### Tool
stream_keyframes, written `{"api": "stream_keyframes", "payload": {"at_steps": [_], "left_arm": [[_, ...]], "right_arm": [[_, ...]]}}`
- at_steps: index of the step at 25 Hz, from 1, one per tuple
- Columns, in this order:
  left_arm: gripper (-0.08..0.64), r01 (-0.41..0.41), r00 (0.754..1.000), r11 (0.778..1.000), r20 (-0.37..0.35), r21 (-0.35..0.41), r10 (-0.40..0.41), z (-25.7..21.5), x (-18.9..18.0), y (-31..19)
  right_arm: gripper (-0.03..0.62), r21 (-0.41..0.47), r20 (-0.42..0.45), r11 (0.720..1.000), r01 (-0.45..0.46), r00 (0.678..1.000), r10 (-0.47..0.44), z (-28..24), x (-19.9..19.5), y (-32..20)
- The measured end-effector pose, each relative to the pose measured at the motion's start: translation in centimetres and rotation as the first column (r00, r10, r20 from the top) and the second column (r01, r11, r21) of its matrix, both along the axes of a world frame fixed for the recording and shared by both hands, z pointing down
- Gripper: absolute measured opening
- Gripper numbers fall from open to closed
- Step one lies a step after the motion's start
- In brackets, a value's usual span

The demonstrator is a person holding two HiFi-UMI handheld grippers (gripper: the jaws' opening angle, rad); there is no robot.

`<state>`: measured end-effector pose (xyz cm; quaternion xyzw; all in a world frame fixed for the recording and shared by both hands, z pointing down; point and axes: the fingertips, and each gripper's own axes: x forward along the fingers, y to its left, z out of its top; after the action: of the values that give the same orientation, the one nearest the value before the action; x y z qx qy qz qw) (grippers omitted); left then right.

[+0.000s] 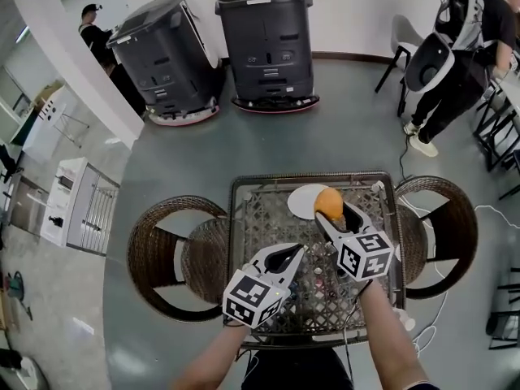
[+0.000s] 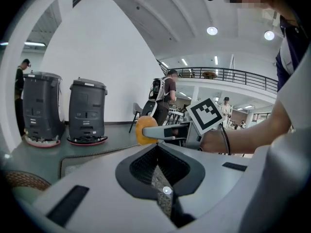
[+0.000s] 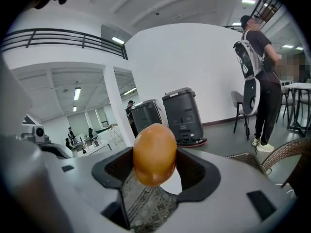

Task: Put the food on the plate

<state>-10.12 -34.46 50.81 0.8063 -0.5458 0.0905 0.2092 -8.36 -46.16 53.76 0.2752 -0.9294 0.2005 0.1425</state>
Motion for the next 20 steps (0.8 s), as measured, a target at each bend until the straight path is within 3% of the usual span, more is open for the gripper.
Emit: {"api": "stream_keyframes", "payload": {"at_steps": [12,20], "left_arm": [[0.009,0.016,0.997,0.989,-0.072,-0.148,-0.027,8.1,-3.3,-2.5],[0.009,0.017,0.995,0.980,-0.097,-0.198,-0.036,11.3,-3.7,-3.1]], "right_arm": [[0.286,-0.176,-0.208,0.984,0.011,0.977,-0.048,12.6,-3.6,-4.1],[0.287,-0.257,-0.250,0.966,0.022,0.964,-0.088,16.5,-5.6,-5.2]]}}
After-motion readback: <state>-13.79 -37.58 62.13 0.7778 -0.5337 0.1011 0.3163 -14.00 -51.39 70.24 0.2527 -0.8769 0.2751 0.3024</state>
